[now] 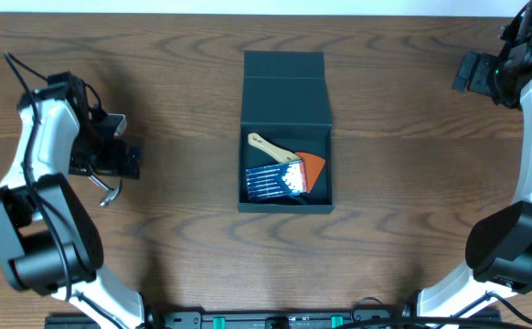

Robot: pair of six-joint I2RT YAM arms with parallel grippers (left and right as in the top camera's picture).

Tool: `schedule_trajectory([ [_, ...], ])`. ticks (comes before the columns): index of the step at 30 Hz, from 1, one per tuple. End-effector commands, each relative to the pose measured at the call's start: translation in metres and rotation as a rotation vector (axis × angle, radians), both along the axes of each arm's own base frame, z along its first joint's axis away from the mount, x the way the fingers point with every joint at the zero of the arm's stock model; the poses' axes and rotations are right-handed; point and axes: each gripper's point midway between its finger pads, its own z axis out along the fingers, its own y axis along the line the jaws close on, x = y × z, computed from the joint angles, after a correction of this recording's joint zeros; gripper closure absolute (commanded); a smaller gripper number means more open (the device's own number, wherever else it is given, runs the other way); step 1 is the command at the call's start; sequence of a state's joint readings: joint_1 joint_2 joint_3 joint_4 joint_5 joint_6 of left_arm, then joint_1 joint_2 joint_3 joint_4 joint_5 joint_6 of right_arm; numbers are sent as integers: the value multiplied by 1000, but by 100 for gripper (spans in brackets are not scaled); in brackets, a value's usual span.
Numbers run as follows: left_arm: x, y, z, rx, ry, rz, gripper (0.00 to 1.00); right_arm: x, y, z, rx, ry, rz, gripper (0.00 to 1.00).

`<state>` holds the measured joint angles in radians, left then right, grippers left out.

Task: Pack container

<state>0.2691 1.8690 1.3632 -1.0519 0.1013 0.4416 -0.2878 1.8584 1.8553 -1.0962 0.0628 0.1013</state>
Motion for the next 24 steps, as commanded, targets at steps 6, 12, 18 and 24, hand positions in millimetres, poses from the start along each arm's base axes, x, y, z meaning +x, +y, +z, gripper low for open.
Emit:
schedule_trajectory([
  [6,-14,-2,18,46,-164,40,1,-2,-5,-6,-11,22,-1,1],
  [12,-22,4,2,77,-194,91,1,-3,-4,-6,-10,24,0,1],
  [18,-24,12,-15,83,-213,138,2,-3,-4,-7,-10,27,0,1],
  [24,-18,19,-17,95,-247,153,2,-3,-4,-7,-10,27,0,1],
])
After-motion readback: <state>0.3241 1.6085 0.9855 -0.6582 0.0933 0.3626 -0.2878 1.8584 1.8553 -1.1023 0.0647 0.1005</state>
